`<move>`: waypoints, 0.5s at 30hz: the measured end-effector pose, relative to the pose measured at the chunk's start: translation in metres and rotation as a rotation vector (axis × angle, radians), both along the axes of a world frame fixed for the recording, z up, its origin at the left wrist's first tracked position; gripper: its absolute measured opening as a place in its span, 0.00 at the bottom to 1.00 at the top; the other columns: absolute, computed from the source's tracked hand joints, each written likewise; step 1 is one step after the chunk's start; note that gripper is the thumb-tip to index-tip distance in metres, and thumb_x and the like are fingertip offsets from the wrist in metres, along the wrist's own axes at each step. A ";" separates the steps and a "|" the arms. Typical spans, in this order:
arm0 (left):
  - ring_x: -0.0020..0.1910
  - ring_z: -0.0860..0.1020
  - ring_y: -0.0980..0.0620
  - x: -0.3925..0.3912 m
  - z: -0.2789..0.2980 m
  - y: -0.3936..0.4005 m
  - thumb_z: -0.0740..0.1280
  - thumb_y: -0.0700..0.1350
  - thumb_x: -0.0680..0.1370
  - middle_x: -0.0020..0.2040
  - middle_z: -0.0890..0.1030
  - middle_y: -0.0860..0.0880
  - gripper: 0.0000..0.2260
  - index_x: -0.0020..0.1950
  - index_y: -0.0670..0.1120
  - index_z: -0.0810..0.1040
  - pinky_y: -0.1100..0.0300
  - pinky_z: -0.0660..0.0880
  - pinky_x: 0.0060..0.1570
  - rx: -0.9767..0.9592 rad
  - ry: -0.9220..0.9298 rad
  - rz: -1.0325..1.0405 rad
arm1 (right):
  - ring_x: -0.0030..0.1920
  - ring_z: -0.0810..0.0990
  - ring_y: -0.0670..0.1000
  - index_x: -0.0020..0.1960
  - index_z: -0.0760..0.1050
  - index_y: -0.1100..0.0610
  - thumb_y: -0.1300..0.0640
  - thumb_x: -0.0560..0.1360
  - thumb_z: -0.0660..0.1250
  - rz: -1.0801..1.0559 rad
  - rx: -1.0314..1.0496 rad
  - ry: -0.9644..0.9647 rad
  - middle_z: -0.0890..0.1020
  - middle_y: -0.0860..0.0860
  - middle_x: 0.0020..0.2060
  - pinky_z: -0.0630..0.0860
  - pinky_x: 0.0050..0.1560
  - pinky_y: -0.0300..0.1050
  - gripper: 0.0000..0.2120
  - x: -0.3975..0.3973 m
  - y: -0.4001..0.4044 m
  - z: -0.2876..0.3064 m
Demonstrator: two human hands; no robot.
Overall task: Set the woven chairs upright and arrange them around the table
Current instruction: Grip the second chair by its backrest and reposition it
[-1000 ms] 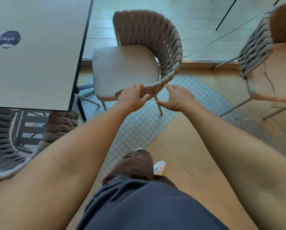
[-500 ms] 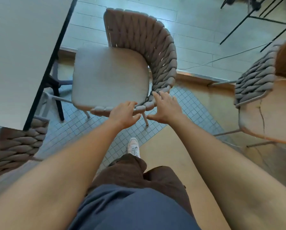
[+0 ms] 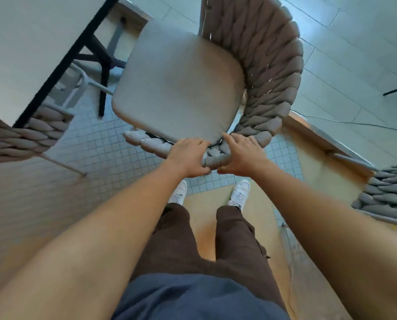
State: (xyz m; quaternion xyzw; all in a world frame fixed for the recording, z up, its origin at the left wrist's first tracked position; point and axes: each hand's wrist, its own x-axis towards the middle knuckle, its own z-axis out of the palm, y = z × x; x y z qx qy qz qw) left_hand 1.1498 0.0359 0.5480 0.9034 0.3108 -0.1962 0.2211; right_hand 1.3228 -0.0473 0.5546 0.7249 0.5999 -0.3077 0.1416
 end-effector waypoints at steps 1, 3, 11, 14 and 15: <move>0.63 0.75 0.46 0.004 -0.005 -0.002 0.71 0.63 0.71 0.65 0.77 0.49 0.34 0.73 0.50 0.70 0.49 0.71 0.64 -0.002 0.021 -0.008 | 0.74 0.69 0.59 0.81 0.55 0.53 0.30 0.65 0.76 0.047 -0.024 0.018 0.71 0.54 0.74 0.62 0.75 0.58 0.55 0.006 0.003 -0.007; 0.65 0.74 0.47 0.012 -0.018 -0.010 0.71 0.64 0.70 0.67 0.76 0.50 0.37 0.75 0.52 0.68 0.49 0.70 0.65 -0.009 0.083 -0.024 | 0.72 0.72 0.60 0.80 0.57 0.51 0.30 0.66 0.75 0.158 -0.089 0.027 0.73 0.54 0.73 0.65 0.72 0.58 0.53 0.018 0.007 -0.022; 0.58 0.80 0.47 0.019 -0.045 -0.027 0.67 0.64 0.75 0.60 0.82 0.53 0.23 0.67 0.57 0.75 0.52 0.74 0.54 0.110 0.112 0.024 | 0.55 0.82 0.56 0.59 0.80 0.48 0.37 0.75 0.67 0.464 0.083 -0.065 0.83 0.50 0.54 0.75 0.47 0.50 0.19 0.028 0.013 -0.050; 0.57 0.81 0.46 0.012 -0.042 -0.019 0.65 0.62 0.77 0.61 0.82 0.54 0.21 0.69 0.58 0.75 0.52 0.76 0.50 0.070 0.085 -0.040 | 0.51 0.83 0.57 0.54 0.80 0.48 0.38 0.75 0.66 0.466 0.097 -0.055 0.83 0.49 0.50 0.73 0.43 0.49 0.16 0.026 0.012 -0.053; 0.56 0.81 0.45 0.010 -0.041 -0.017 0.65 0.61 0.77 0.61 0.82 0.54 0.21 0.69 0.58 0.74 0.53 0.75 0.49 0.067 0.083 -0.056 | 0.49 0.83 0.57 0.54 0.80 0.48 0.37 0.76 0.66 0.465 0.102 -0.054 0.82 0.49 0.48 0.72 0.41 0.49 0.17 0.025 0.012 -0.054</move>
